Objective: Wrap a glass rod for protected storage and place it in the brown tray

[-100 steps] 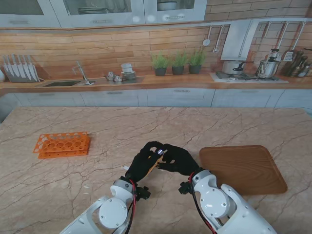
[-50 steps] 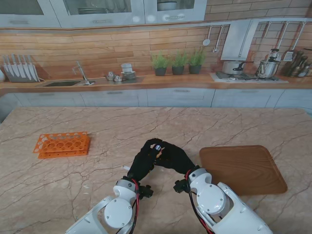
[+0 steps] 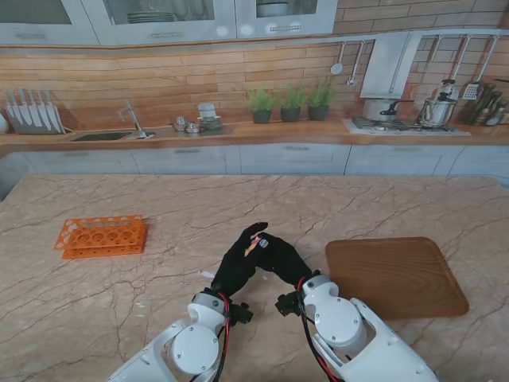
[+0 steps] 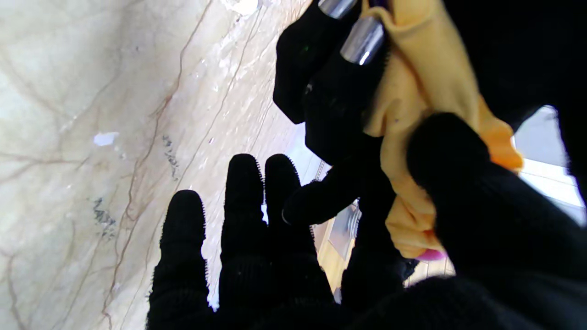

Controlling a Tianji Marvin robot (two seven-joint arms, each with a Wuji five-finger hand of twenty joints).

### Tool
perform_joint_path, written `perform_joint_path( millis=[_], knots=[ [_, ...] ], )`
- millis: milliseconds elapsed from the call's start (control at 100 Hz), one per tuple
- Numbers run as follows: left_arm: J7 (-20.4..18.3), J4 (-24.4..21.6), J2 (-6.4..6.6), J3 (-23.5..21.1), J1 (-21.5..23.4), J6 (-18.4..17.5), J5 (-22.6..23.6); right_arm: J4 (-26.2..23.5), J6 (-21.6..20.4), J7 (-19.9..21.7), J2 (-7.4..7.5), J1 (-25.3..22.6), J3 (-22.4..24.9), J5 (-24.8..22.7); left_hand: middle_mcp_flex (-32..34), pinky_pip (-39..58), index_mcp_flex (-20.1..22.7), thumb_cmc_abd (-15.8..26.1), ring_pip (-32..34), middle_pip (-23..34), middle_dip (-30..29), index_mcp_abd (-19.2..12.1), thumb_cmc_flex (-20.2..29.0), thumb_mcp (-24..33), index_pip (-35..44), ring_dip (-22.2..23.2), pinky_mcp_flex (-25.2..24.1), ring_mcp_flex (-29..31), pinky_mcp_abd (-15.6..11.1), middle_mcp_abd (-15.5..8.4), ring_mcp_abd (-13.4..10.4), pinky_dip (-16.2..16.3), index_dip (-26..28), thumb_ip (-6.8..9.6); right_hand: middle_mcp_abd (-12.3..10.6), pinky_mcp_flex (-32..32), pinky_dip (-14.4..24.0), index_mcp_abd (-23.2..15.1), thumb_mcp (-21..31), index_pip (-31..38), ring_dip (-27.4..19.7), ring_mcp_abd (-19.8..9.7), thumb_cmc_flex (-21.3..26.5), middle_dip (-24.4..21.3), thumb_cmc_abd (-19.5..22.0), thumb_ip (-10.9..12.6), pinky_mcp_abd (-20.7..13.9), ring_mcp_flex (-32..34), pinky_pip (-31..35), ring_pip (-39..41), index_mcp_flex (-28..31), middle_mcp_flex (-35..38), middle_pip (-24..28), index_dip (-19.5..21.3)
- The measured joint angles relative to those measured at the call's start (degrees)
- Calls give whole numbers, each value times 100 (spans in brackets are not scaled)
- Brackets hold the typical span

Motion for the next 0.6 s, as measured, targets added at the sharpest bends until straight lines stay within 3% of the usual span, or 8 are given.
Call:
perform_joint_path(
  millis=[110, 170, 220, 370, 460, 600],
  knots=[
    [-3, -38, -4, 7, 2, 61, -2, -24, -1, -88, -22, -29, 22, -79, -4, 1, 0, -4, -126, -64, -109, -19, 6, 66, -4, 92, -118, -272, 116, -128, 195, -494, 6, 0, 0, 0, 1, 51, -118, -7, -5, 0, 99, -4, 7, -2, 0, 4, 0, -1, 230, 105, -38, -201],
    [-7, -52, -5, 13, 2, 87, 9, -37, -15, -136, -33, -54, 43, -110, -80, 1, 0, -8, -381, -128, -173, -60, 7, 143, -6, 198, -556, -602, 383, -238, 442, -589, 24, 0, 0, 0, 1, 83, -142, -87, -9, 0, 171, -41, 7, -3, 0, 7, -1, 0, 355, 126, -39, -217],
    [-11, -55, -9, 21, 1, 100, 31, -48, -38, -207, -46, -80, 60, -138, -174, -16, 0, -9, -662, -155, -233, -69, 7, 202, -64, 284, -1012, -947, 640, -364, 678, -299, 71, 0, -3, 0, 1, 124, -171, -118, -10, 0, 246, -51, 7, -3, 0, 7, -1, -1, 442, 129, -39, -226],
    [-67, -111, -14, 28, 1, 195, 53, -69, -174, -416, -78, -180, 126, -394, -245, -250, 0, -10, -1062, -299, -363, -71, 76, 207, -69, 348, -1613, -1361, 963, -691, 977, 130, 142, 0, 2, 0, 1, 171, -171, -185, -11, -1, 299, -54, 2, -3, 0, 24, -25, -3, 513, 129, -41, -226],
    [-153, -173, -14, 27, 6, 268, 40, -93, -246, -522, -98, -254, 180, -409, -304, -1081, 0, -12, -1812, -423, -525, -72, 80, 207, -69, 351, -2471, -1937, 1382, -768, 1343, 502, 163, 0, 31, 0, 1, 189, -159, -205, -13, -1, 358, -54, 2, -3, 0, 42, -45, -5, 581, 129, -42, -224],
    [-355, -285, -2, 8, 17, 371, -37, -118, -329, -715, -137, -356, 253, -428, -309, -2177, 0, -14, -2821, -798, -871, -72, 207, 196, -69, 201, -3402, -2515, 1764, -878, 1787, 578, 216, 0, 50, 3, 1, 204, -105, -212, -13, -1, 359, -54, 0, -3, 0, 42, -48, -5, 706, 129, -45, -112]
  ],
)
